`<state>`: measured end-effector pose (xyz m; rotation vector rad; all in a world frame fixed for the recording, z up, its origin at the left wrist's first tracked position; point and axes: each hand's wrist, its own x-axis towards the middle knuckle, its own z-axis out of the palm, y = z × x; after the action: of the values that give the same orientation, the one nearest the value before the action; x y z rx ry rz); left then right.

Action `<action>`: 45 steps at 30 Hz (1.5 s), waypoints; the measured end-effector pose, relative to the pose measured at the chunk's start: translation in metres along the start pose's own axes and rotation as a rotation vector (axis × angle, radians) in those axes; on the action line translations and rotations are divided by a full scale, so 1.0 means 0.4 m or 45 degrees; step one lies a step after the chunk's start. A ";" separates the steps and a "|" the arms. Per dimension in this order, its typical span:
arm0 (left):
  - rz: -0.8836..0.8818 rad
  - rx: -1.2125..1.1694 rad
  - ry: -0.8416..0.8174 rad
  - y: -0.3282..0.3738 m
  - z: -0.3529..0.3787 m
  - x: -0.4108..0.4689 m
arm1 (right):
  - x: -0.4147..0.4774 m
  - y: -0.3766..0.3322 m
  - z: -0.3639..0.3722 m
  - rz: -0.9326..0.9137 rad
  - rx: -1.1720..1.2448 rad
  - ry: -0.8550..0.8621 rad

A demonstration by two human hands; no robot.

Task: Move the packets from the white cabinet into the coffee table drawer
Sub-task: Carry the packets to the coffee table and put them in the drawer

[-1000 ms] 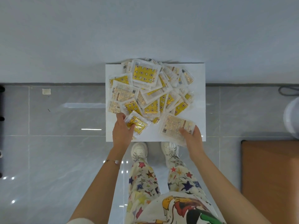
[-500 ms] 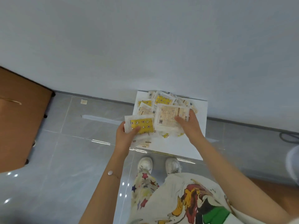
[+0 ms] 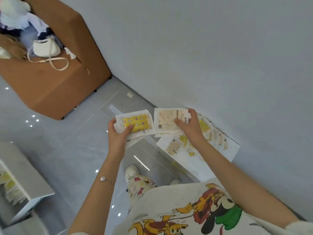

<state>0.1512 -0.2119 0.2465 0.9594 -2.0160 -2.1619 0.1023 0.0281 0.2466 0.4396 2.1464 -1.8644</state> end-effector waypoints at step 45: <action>-0.006 -0.646 1.476 0.184 -1.394 0.423 | 0.153 -0.434 1.918 -0.275 -0.580 -1.364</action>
<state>0.2381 -0.7927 0.2626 1.5498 -0.8662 -1.3621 -0.0218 -0.7505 0.2735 -0.7469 1.7316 -1.1478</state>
